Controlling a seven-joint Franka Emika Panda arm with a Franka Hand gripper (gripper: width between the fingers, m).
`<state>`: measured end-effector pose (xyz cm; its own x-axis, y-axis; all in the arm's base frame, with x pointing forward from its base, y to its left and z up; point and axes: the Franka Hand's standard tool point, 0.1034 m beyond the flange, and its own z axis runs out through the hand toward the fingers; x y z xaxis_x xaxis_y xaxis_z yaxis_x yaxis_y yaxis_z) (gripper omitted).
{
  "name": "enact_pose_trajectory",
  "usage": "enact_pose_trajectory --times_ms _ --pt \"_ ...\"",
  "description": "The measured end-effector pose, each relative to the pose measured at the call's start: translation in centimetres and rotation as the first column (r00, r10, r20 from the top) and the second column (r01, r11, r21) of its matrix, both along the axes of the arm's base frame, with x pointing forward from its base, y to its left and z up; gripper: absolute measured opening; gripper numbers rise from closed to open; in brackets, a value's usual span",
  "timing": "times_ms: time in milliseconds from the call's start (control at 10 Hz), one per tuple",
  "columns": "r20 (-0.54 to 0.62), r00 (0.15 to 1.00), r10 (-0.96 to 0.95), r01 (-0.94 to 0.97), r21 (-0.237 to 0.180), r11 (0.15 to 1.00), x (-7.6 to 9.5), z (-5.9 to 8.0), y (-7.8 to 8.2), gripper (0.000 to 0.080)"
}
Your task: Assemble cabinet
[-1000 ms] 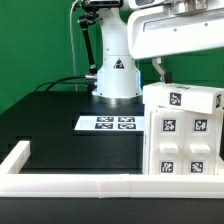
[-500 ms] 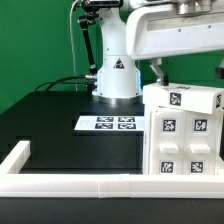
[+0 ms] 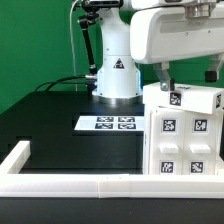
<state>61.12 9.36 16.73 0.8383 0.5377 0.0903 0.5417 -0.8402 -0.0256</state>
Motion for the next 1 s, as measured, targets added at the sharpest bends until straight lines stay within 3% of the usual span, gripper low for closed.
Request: enact_pose_trajectory --times_ms 400,700,800,900,1000 --pt "-0.007 0.99 0.143 -0.143 -0.016 0.99 -0.3 -0.7 -0.3 0.0797" --pt "-0.012 0.991 0.134 -0.134 -0.016 0.991 -0.4 -1.2 -0.3 0.0797" --pt "-0.012 0.991 0.133 -0.133 -0.017 0.991 -0.4 -1.2 -0.4 0.0681" --pt "-0.012 0.991 0.131 -0.131 -0.017 0.991 -0.4 -1.2 -0.5 0.0681" --pt "-0.012 0.993 0.119 -0.119 -0.016 0.993 -0.3 -1.2 -0.5 0.055"
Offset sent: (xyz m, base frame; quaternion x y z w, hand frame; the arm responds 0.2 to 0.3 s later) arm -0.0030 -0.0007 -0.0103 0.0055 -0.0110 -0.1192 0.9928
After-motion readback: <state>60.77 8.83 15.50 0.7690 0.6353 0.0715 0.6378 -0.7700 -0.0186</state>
